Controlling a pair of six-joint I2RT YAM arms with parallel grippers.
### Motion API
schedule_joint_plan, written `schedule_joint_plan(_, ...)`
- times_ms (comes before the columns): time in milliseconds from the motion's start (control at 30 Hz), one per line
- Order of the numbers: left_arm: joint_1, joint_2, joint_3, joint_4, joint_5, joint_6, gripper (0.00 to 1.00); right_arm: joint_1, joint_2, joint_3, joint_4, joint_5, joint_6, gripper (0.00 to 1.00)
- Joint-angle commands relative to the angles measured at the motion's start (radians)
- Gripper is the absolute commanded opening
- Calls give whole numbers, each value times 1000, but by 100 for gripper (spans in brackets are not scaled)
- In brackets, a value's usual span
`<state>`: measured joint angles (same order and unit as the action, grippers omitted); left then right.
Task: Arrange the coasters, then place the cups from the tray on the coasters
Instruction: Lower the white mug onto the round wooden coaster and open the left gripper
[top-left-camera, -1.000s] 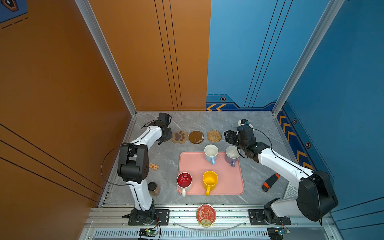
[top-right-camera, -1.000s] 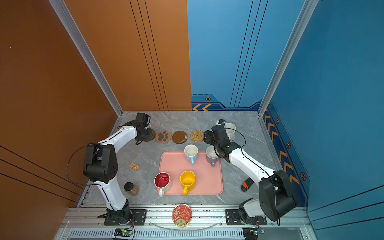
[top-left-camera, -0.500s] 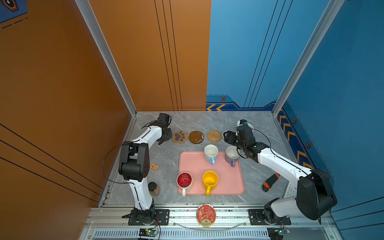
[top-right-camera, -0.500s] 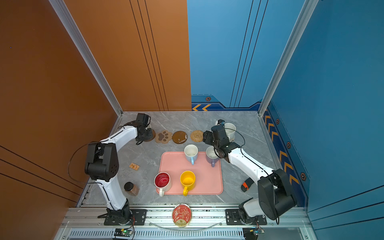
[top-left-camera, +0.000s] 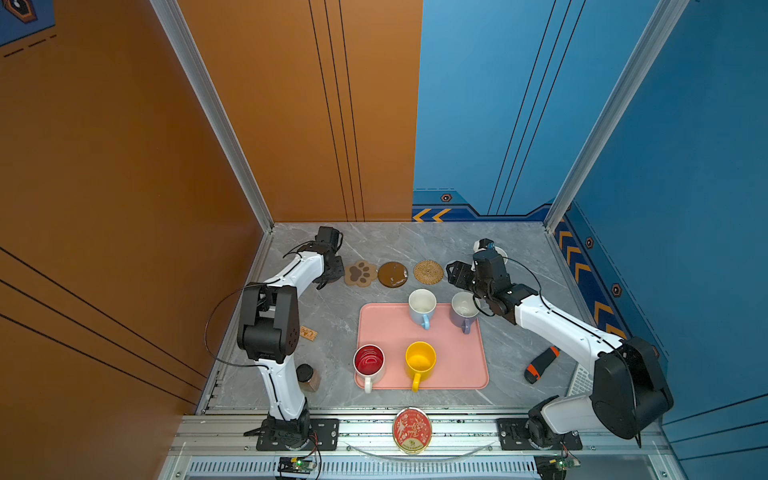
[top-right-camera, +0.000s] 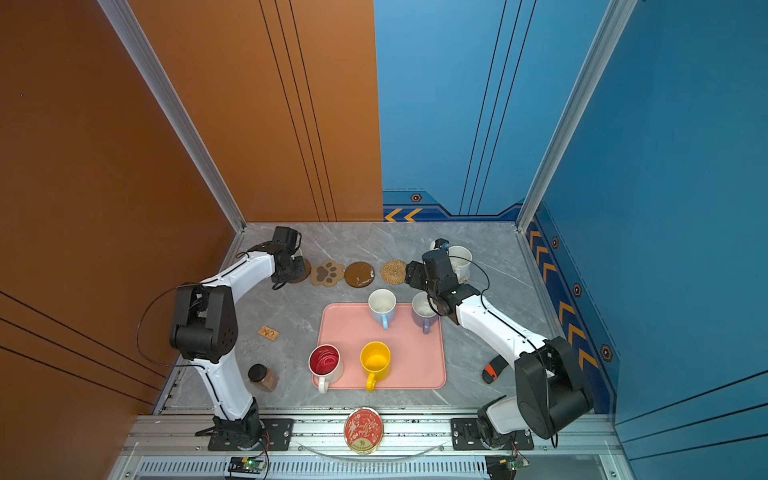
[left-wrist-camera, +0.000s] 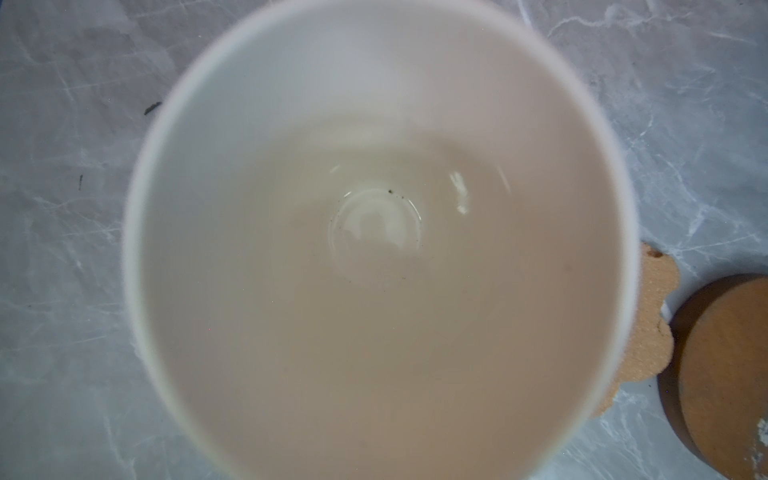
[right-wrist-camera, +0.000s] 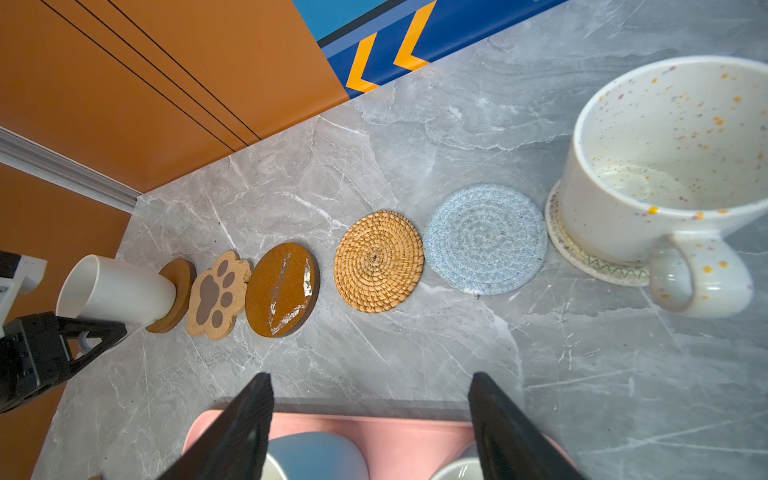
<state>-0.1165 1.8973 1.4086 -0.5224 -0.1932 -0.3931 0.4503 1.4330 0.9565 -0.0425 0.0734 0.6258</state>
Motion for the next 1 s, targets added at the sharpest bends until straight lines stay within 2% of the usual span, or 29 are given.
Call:
schedule_joint_plan(0, 11, 0, 27, 29, -15, -17, 12, -4, -6, 22, -8, -9, -17, 73)
schedule_joint_plan(167, 11, 1, 27, 17, -10, -12, 23, -3, -5, 22, -6, -11, -18, 73)
schedule_joint_plan(267, 11, 2, 28, 8, -6, -10, 36, -2, -7, 22, -7, -10, -17, 73)
schedule_joint_plan(433, 11, -4, 23, -1, -9, -12, 47, -1, -24, 16, -5, -7, -19, 73)
schedule_joint_plan(700, -8, -119, -12, -7, -32, -24, 54, 2, -38, 13, -8, -4, -20, 73)
schedule_joint_plan(967, -95, -309, -53, -17, -101, -31, 56, 24, -45, 33, -38, 25, -32, 73)
